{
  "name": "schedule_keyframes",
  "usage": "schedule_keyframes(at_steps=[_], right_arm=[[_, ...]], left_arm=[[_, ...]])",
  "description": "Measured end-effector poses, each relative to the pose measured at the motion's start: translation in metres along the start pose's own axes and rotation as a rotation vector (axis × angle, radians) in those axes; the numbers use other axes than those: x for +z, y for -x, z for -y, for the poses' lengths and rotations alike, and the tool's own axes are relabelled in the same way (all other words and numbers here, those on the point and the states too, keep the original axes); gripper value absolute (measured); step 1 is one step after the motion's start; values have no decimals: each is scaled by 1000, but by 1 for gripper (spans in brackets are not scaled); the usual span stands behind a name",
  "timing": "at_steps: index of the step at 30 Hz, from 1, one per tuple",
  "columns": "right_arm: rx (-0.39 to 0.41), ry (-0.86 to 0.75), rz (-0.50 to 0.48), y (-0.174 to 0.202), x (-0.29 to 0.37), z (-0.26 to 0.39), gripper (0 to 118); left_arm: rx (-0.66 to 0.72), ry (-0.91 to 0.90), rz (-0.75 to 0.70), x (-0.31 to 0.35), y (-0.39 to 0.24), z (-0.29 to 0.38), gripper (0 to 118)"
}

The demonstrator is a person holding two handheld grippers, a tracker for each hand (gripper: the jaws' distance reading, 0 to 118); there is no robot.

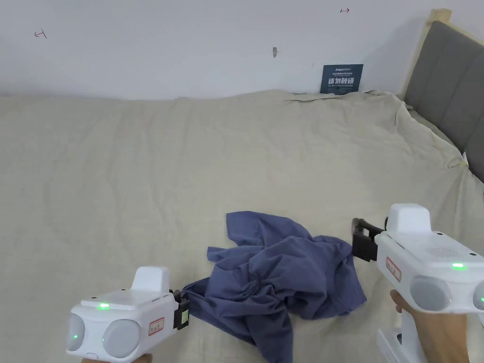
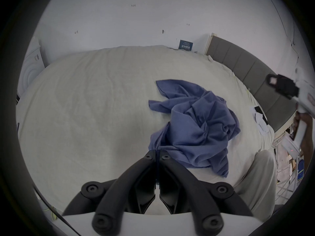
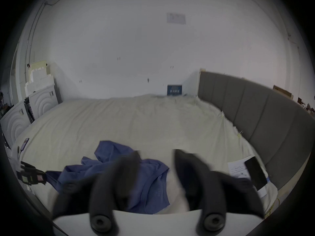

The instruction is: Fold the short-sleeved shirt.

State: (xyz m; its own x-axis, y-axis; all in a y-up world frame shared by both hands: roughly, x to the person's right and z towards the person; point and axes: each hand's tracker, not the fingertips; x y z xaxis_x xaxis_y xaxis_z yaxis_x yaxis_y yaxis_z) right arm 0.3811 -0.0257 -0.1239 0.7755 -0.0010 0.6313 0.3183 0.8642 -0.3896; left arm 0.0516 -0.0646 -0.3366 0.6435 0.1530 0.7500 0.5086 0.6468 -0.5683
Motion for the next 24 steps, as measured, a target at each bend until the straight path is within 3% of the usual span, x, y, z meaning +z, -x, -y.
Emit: schedule_keyframes(at_steps=[1, 11, 16, 20, 22, 23, 24], right_arm=[[-11, 46, -7, -2, -15, 0, 95], [-114, 356, 33, -12, -144, 29, 96], [-82, 414, 73, -6, -184, 43, 92], [-55, 454, 47, 1, -200, 52, 60], [-53, 453, 34, 3, -199, 54, 33], [-47, 434, 17, 5, -196, 53, 5], [-39, 425, -1, 6, -195, 51, 4]], left_arm=[[6, -4, 3, 1, 2, -1, 0], [20, -6, 12, -5, 11, -5, 0], [31, 1, 12, -8, 16, -3, 0], [37, 4, 14, -10, 19, -1, 0], [39, 8, 13, -10, 19, -1, 0], [39, 8, 12, -10, 20, -1, 0], [40, 7, 13, -10, 20, 0, 0]])
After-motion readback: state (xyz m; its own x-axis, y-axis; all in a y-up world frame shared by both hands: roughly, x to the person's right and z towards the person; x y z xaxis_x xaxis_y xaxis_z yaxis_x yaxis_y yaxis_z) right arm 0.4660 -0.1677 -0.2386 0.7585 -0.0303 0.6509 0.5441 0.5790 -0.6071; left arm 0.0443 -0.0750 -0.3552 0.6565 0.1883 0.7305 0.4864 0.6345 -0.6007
